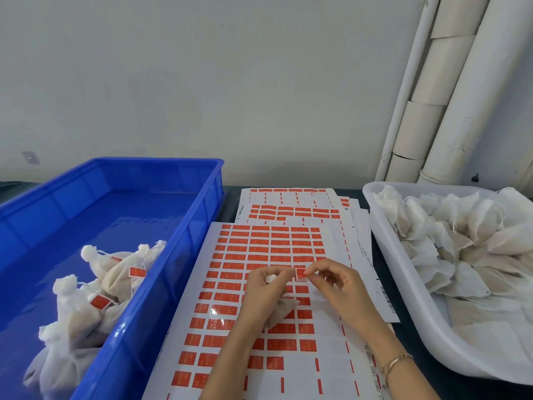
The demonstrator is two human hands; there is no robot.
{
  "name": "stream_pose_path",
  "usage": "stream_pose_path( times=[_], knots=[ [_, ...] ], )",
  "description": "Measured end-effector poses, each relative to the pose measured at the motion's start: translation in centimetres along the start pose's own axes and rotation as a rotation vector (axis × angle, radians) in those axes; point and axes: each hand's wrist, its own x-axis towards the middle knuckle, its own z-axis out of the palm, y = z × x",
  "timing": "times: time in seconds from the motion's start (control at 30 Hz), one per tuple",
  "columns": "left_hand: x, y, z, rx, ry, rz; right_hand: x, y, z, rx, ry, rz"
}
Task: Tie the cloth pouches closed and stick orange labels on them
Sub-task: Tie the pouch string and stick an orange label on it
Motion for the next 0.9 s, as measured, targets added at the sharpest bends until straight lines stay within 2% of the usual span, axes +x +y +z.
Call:
stream_pose_path(
  times=[0.33, 0.53, 0.73, 0.9],
  knots=[
    [0.0, -0.17, -0.03, 0.026, -0.006, 0.055, -0.34, -0.05, 0.12, -0.128, 0.04, -0.09],
    [-0.1, -0.07, -0.06, 0.052, -0.026, 0.101, -0.12, -0.36, 0.08, 0.158, 0.128, 0.059],
    [-0.05, -0.31, -0.01, 0.034, -0.044, 0.105, -0.16, -0.33, 0.11, 0.088, 0.141, 0.093],
    [-0.22, -0.34, 0.0, 0.074, -0.065, 0.179, -0.06, -0.23, 0.4, 0.027, 0.101, 0.105]
  ],
)
